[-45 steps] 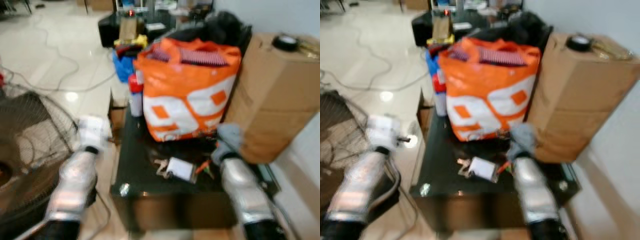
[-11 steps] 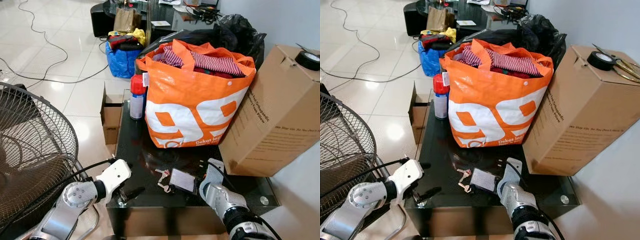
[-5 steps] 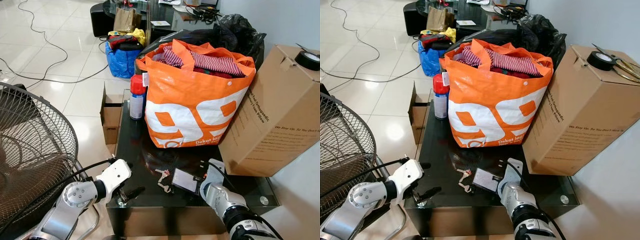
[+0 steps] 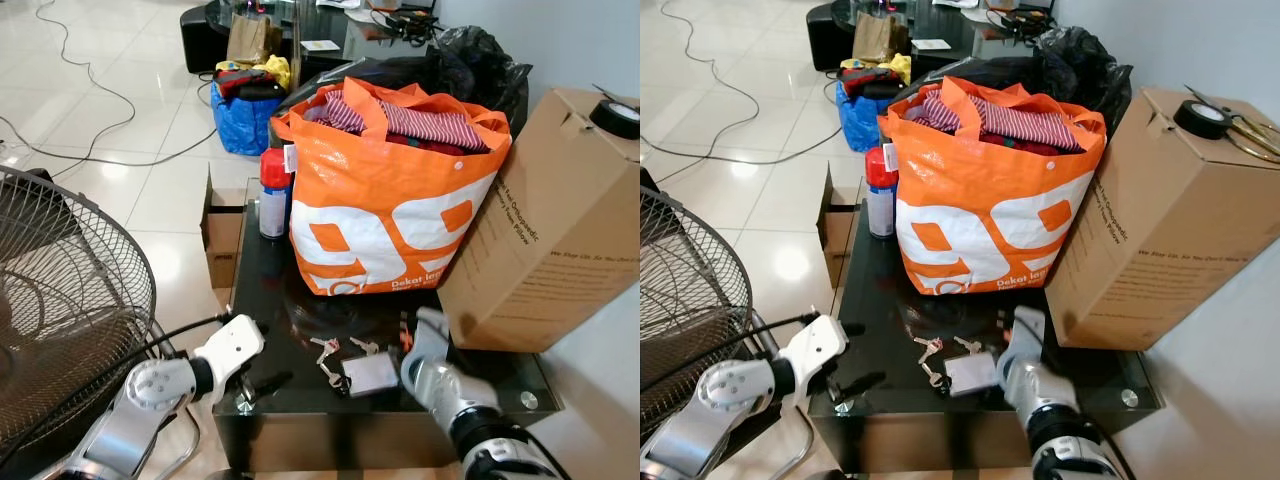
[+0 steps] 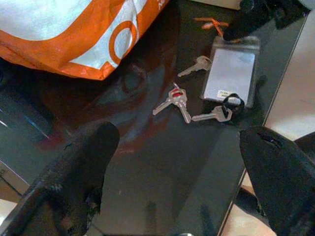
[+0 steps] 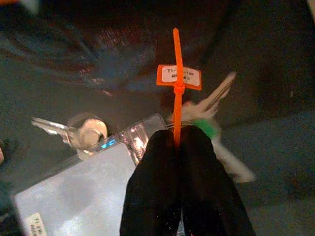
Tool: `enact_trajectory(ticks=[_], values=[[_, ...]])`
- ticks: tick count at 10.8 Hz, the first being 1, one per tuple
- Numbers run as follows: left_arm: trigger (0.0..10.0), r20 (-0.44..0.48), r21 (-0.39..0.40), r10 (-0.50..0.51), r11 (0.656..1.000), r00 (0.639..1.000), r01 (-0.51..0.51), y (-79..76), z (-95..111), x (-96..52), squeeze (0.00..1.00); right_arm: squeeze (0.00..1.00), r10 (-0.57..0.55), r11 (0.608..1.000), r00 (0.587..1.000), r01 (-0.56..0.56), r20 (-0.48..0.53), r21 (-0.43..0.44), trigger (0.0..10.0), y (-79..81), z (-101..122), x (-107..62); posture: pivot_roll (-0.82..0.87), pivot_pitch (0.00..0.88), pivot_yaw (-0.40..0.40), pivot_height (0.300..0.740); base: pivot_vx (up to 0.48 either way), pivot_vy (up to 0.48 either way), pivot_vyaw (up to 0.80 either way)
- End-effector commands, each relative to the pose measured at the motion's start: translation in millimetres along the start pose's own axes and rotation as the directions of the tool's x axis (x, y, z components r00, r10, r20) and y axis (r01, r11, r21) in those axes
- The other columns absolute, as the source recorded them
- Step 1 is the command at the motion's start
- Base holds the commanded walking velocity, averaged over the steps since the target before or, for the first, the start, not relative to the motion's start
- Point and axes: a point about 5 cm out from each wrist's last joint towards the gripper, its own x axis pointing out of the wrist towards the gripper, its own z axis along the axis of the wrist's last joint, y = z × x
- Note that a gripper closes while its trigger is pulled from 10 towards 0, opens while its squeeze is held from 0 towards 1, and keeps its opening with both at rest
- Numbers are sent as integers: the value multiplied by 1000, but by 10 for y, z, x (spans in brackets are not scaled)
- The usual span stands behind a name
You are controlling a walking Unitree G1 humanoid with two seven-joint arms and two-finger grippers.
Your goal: Hang keys on a hook
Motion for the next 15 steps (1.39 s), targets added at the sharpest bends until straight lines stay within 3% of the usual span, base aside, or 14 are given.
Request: enact_trajectory(ticks=[1, 4, 5, 6, 8, 10, 11, 13, 15], values=[[10000, 15, 9, -9, 1000, 1000, 9, 14, 47, 29, 733, 0, 12, 999, 1000, -12, 16, -39, 0, -79, 23, -40, -10, 0, -96, 740, 0, 0, 0], [10000, 40, 6, 26, 1000, 999, -26, 66, 81, 51, 729, 0, 145, 980, 986, -131, 86, -151, 0, -113, 84, -248, -31, 0, -79, 740, 0, 0, 0], [10000, 105, -54, 97, 994, 990, -92, 128, 159, 15, 733, 0, 202, 965, 951, -153, 235, -213, 0, -124, 236, -429, -32, 0, -78, 740, 0, 0, 0], [10000, 147, -88, 163, 985, 976, -151, 189, 227, -25, 729, 0, 260, 955, 915, -195, 310, -223, 0, -106, 331, -565, -29, 0, -76, 740, 0, 0, 0], [10000, 239, -136, 392, 919, 888, -370, 431, 465, -194, 733, 0, 323, 940, 831, -228, 453, -253, 0, -83, 499, -905, -22, 0, -60, 740, 0, 0, 0], [10000, 287, -155, 527, 850, 800, -504, 516, 646, -279, 729, 0, 318, 945, 774, -214, 548, -246, 0, -82, 587, -1113, -20, 0, -51, 740, 0, 0, 0], [10000, 286, -192, 582, 813, 762, -549, 526, 700, -282, 341, 0, 280, 958, 760, -182, 587, -222, 0, -121, 628, -1181, -19, 0, -52, 740, 0, 0, 0], [10000, 256, -228, 670, 742, 697, -630, 546, 683, -269, 259, 0, 228, 971, 752, -125, 619, -205, 0, -105, 699, -1211, -30, 0, -57, 740, 0, 0, 0], [10000, 258, -269, 703, 712, 663, -649, 515, 760, -268, 239, 0, 205, 976, 749, -106, 631, -190, 0, -133, 774, -1230, 14, 0, -81, 740, 0, 0, 0]])
